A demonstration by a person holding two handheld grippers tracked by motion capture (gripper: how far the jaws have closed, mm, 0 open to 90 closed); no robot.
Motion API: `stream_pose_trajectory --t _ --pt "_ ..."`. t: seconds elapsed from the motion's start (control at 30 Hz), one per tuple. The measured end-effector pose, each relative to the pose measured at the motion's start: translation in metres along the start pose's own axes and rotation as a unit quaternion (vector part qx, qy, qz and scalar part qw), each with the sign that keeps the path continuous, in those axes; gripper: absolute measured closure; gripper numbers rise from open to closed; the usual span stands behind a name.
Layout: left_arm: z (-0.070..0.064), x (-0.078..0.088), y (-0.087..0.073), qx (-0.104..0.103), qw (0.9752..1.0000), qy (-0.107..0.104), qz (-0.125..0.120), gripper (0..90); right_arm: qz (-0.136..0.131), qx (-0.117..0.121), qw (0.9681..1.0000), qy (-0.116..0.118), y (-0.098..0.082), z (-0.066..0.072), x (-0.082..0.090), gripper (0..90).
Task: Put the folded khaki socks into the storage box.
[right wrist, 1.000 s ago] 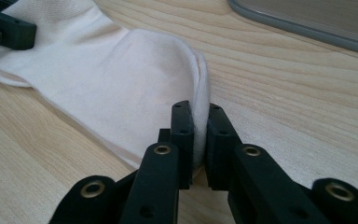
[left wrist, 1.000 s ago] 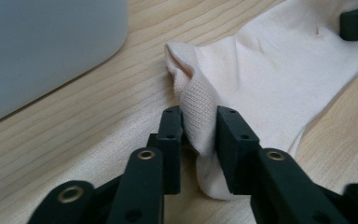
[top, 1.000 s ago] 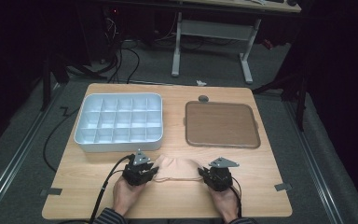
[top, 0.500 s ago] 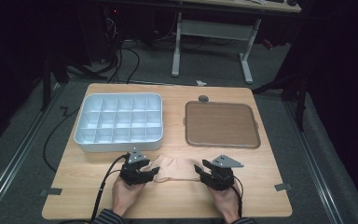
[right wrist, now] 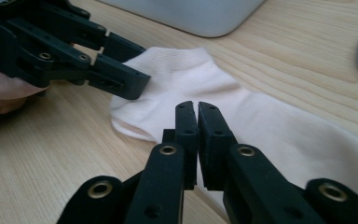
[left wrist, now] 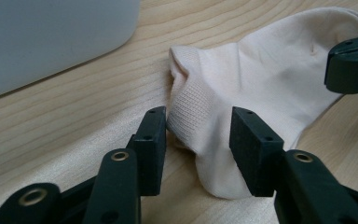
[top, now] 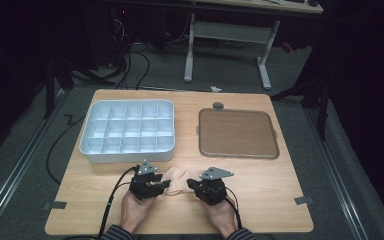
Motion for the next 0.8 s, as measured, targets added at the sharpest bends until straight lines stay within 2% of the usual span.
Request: stream_pose_trajectory --t 0.13,0.33,0.37,0.4,0.53,0.6,0.7,0.77,0.8 --pt "0.001 -0.001 0.000 0.000 1.0000 0.001 -0.001 60.8 0.004 0.005 1.0000 -0.001 0.003 0.004 -0.006 88.1" --pt "0.000 -0.002 0.001 0.008 1.0000 0.003 -0.002 63.5 0.027 0.016 0.9995 0.001 0.003 0.008 -0.020 88.4" --pt "-0.001 -0.002 0.001 0.005 1.0000 0.007 0.000 64.6 0.037 0.027 0.9989 -0.003 0.001 0.009 -0.025 88.4" --pt "-0.001 -0.002 0.001 0.004 1.0000 0.008 0.000 65.2 0.044 0.029 0.9986 -0.004 -0.001 0.011 -0.027 88.5" --pt "-0.001 -0.002 0.001 0.008 0.9999 0.006 0.001 68.0 0.040 0.054 0.9977 -0.012 -0.004 0.014 -0.028 88.8" --pt "-0.001 -0.002 0.002 0.008 1.0000 0.005 0.001 69.3 0.042 0.057 0.9974 -0.015 -0.004 0.015 -0.028 88.9" --pt "-0.001 -0.003 0.002 0.011 0.9999 -0.001 0.003 76.9 0.042 0.058 0.9974 -0.013 -0.004 0.014 -0.028 89.1" --pt "0.002 -0.003 0.002 0.022 0.9996 -0.016 0.006 78.5 0.041 0.055 0.9976 -0.010 -0.004 0.014 -0.028 89.1" --pt "0.006 -0.003 0.003 0.036 0.9988 -0.033 0.009 80.4 0.042 0.054 0.9976 -0.010 -0.004 0.014 -0.028 89.1"
Point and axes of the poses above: each handheld gripper's, and its own axes: x roughly backward along the jaws, y roughly out of its top, z roughly to its left, the point moved 1 cm from there along -x, roughly forward along the jaws, and after that the axes turned 3 degrees about -y, right-handed, at the moved point
